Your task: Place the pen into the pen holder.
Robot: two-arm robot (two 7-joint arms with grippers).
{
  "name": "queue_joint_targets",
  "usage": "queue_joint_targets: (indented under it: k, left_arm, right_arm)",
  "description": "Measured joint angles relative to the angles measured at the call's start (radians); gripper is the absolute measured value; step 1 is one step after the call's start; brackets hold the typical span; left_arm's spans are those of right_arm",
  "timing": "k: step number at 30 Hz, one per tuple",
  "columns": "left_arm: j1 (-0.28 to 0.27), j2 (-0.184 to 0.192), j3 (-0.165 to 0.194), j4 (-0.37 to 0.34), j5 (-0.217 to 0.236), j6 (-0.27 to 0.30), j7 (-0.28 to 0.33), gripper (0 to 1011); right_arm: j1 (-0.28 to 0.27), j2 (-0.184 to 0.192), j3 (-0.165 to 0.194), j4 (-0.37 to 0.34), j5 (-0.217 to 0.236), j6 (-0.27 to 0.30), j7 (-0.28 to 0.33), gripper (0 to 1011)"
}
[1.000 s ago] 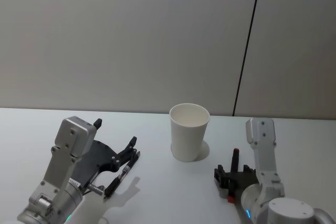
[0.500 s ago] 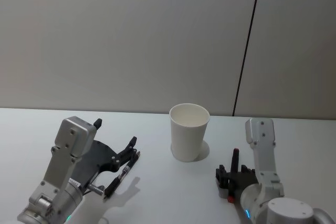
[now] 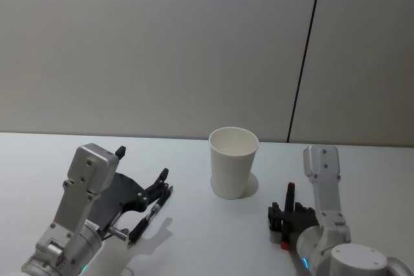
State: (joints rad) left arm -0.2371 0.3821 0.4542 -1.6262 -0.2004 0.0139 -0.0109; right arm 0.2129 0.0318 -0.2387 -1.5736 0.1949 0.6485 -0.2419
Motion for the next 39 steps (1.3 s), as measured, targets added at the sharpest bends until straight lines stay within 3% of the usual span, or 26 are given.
queue_joint_targets:
  k: [16, 28, 39]
  left_arm:
    - [0.000, 0.000, 0.000, 0.000, 0.000, 0.000, 0.000, 1000]
    - [0.000, 0.000, 0.000, 0.000, 0.000, 0.000, 0.000, 1000]
    - [0.000, 0.000, 0.000, 0.000, 0.000, 0.000, 0.000, 1000]
  right_arm:
    - [0.000, -0.001, 0.002, 0.002, 0.001, -0.006, 0.006, 357]
    - [0.000, -0.001, 0.003, 0.002, 0.001, -0.007, 0.008, 185]
    - [0.000, 0.000, 0.004, 0.001, 0.002, -0.014, 0.013, 185]
